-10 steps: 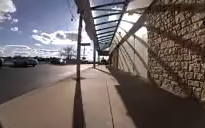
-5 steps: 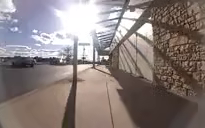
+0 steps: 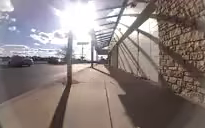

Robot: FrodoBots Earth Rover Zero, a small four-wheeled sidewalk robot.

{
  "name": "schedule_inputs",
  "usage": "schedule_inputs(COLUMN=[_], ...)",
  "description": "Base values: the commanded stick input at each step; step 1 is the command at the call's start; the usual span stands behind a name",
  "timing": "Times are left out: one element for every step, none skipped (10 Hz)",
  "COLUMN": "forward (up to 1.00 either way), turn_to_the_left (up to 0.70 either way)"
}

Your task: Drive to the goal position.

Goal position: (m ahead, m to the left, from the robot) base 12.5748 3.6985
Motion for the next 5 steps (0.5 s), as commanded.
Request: schedule_inputs(forward=[0.85, 0.85, 0.85, 0.85, 0.85], turn_to_the_left=[0.0, 0.0, 0.0, -0.21, 0.0])
